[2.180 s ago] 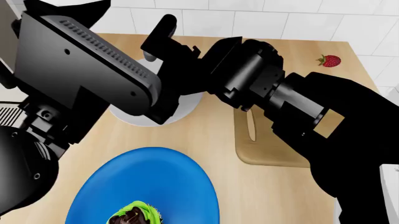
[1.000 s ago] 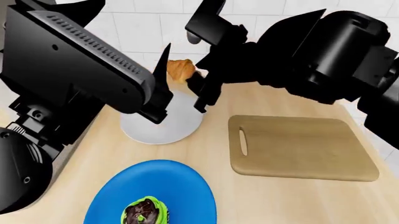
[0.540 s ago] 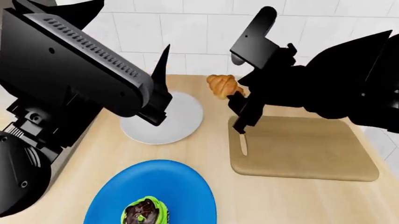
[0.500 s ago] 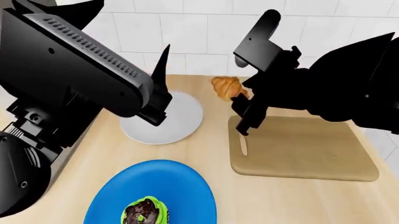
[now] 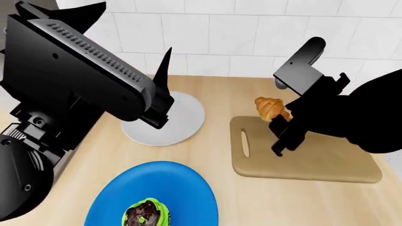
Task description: From the different types of pastries on the counter, select a croissant and place it on the cutting board. Then retrieve a jar of jam from the cabinet and place it alongside the croissant on the cutting board.
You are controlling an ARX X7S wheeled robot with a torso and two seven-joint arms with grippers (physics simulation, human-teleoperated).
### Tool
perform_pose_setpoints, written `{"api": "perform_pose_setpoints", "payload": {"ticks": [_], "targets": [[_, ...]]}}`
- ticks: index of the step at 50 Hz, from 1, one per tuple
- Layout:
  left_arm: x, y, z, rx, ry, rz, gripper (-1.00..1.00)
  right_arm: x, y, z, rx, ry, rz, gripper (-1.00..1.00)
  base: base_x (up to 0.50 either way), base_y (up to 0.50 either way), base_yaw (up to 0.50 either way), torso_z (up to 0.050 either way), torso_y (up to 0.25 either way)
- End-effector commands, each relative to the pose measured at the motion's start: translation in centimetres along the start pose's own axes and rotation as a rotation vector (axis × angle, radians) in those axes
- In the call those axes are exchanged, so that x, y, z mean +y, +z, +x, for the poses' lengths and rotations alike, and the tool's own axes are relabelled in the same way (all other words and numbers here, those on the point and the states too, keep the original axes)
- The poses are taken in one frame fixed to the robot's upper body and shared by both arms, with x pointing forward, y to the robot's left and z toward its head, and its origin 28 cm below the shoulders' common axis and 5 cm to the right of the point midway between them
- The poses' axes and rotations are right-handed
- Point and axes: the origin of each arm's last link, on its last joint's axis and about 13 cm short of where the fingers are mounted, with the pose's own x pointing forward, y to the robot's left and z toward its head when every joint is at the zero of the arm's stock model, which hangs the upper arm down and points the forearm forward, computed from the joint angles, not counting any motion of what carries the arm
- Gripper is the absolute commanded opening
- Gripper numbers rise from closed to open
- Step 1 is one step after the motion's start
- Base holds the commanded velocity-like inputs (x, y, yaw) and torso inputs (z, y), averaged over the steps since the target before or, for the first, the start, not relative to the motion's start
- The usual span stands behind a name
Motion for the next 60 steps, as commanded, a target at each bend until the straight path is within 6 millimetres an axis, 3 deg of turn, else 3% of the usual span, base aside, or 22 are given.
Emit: {"api": "perform_pose_setpoints", "payload": {"ticks": [1, 36, 37, 48, 60], "targets": [[-0.1, -0.1, 0.0, 0.001, 0.000, -0.001, 1.00, 0.2, -1.3, -0.5, 0.031, -0.017, 0.024, -1.00, 0.00, 0.00, 0.00, 0.000, 0.000], [-0.1, -0.1, 0.1, 0.003, 0.001, -0.001, 1.00, 1.3, -1.9, 0.7, 0.027, 0.075, 0.009, -1.00, 0.00, 0.00, 0.00, 0.000, 0.000], [-0.1, -0.1, 0.1, 0.003, 0.001, -0.001, 1.00, 1.3, -2.0, 0.7, 0.026, 0.075, 0.010, 1.00, 0.00, 0.00, 0.00, 0.000, 0.000], [0.0, 0.1, 0.1, 0.000, 0.000, 0.002, 1.00, 0.6, -1.2, -0.5, -0.001, 0.044, 0.012, 1.00, 0.00, 0.00, 0.00, 0.000, 0.000], [-0.2, -0.2, 0.0, 0.003, 0.002, -0.004, 1.00, 0.1, 1.0, -2.9, -0.132, -0.020, 0.001, 1.00, 0.00, 0.00, 0.00, 0.000, 0.000]]}}
